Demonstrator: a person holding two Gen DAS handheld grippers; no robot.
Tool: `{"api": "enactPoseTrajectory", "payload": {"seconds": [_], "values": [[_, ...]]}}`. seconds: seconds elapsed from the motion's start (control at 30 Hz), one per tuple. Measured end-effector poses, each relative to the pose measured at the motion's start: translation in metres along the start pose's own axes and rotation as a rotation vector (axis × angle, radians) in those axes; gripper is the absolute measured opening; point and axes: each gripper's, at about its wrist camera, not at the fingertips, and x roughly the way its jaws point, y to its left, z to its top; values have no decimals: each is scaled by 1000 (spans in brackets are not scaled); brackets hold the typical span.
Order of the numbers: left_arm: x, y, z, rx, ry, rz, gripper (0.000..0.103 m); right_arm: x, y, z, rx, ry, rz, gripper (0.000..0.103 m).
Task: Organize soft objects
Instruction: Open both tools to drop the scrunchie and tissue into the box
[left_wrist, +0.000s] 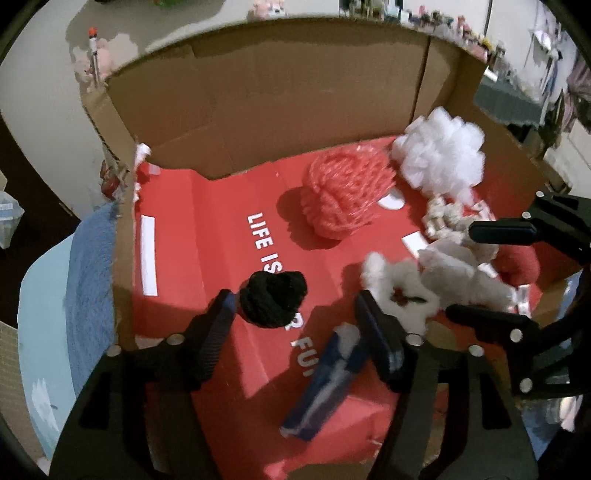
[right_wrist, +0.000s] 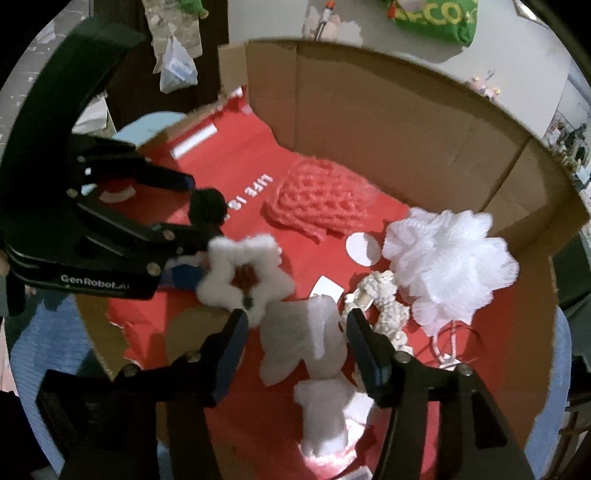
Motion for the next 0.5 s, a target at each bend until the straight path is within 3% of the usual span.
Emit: {"api": "enactPoseTrajectory", "payload": {"seconds": [0.2,0.27,0.37,0.5], "values": [[-42,-14,-17,-21,-134,-46,76,-45,-2,-12,55,-94,-30,81],[-56,-18,-25,-32,-189,-65,85,-62,-2,-17,81,-130,-63,86],[-68,-23,-33,-40,-271,-58,87,-82,-5,-25,128,-180,-76,94],[-76,-32,-46,-70,-350,-39,88,-99,-4,-43,176,-246,-163,99]]}}
